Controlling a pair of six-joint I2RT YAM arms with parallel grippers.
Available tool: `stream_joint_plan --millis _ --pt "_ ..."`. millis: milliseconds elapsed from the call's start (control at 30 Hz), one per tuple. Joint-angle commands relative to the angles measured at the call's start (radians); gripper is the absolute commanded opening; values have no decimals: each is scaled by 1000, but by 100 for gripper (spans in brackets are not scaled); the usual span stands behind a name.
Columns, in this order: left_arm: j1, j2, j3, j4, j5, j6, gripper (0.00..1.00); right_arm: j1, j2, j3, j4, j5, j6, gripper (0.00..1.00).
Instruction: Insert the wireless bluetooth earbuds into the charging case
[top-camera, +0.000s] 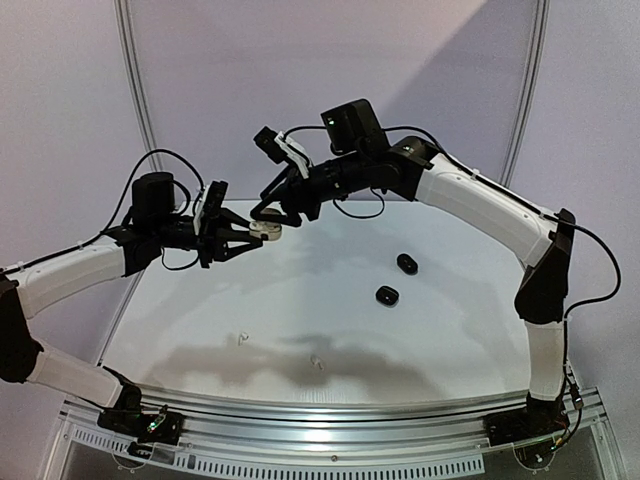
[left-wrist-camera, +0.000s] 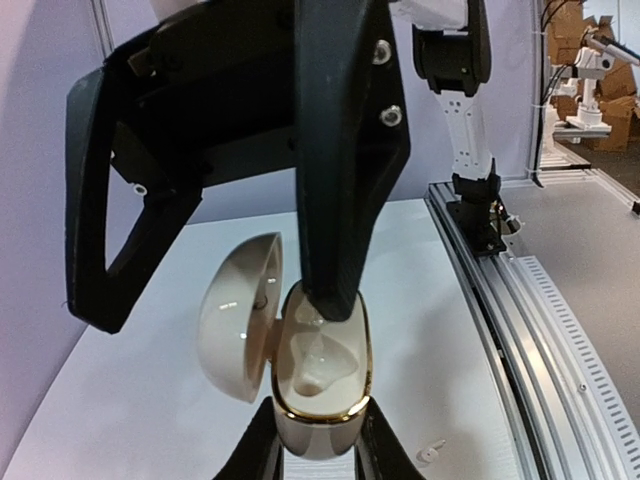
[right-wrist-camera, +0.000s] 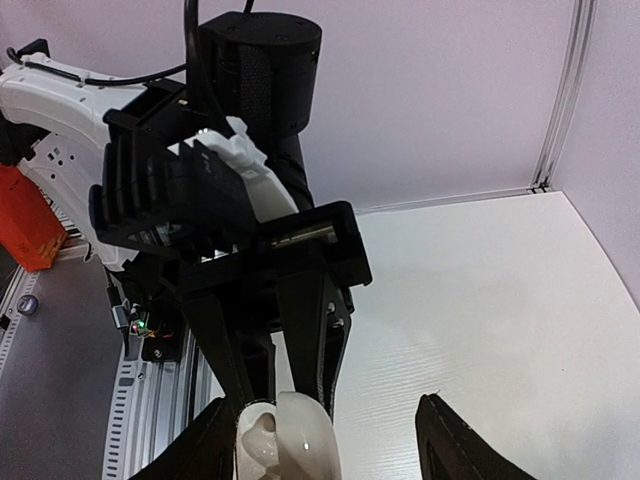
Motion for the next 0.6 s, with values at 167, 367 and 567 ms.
stream_joint_plan --millis 167,367,567 --pt "2 29 -14 63 9 -119 0 -15 7 22 72 4 43 66" --pt "2 26 -23 78 4 -133 0 -47 -32 14 217 29 168 66" --pt "6 15 -50 132 -33 -197 0 -54 -47 14 204 127 218 67"
